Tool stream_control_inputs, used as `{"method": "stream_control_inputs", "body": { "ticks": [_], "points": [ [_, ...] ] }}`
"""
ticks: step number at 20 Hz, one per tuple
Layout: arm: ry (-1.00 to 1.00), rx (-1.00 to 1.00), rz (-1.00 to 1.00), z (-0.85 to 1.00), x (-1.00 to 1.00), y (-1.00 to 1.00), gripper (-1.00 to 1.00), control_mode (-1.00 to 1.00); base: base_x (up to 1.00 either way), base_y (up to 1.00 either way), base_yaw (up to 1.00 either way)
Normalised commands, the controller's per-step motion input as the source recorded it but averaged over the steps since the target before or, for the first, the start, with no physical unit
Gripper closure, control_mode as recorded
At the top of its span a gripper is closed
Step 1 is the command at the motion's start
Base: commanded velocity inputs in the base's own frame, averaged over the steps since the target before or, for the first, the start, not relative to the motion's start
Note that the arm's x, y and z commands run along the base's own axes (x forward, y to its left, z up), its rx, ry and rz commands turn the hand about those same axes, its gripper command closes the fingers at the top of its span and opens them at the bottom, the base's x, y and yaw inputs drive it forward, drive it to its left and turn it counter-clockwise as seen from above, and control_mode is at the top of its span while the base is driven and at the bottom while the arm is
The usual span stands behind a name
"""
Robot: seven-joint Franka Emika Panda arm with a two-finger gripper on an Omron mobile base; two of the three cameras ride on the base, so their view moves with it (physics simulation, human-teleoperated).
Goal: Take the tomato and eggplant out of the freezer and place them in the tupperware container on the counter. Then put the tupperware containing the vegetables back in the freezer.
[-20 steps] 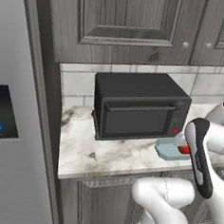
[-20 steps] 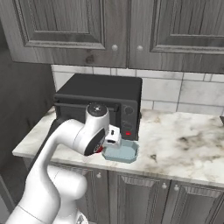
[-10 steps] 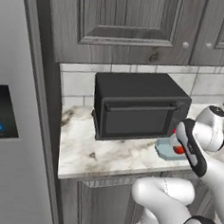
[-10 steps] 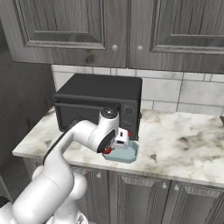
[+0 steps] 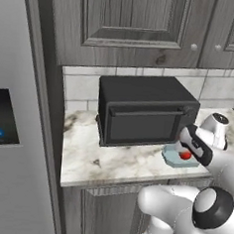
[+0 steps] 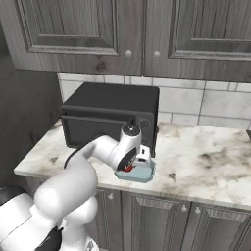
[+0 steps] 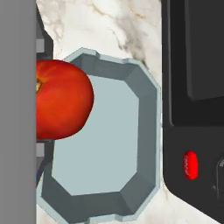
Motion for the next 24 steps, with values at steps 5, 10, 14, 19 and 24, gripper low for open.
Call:
{"method": "stream_control_inputs", "body": {
  "ticks": [5,10,14,19,24],
  "points": [
    [0.06,0.00,0.00,-0.22,0.11,0.00,1.00,-1.00,0.00,0.00,0.00],
    [0.06,0.00,0.00,-0.18,0.25,0.00,1.00,-1.00,0.00,0.00,0.00],
    [0.05,0.00,0.00,-0.20,0.35,0.01,1.00,-1.00,0.00,0.00,0.00],
    [0.02,0.00,0.00,-0.15,0.15,0.00,-1.00,-1.00,0.00,0.00,0.00],
    [0.00,0.00,0.00,-0.08,0.14,0.00,-1.00,-1.00,0.00,0.00,0.00]
  ]
}}
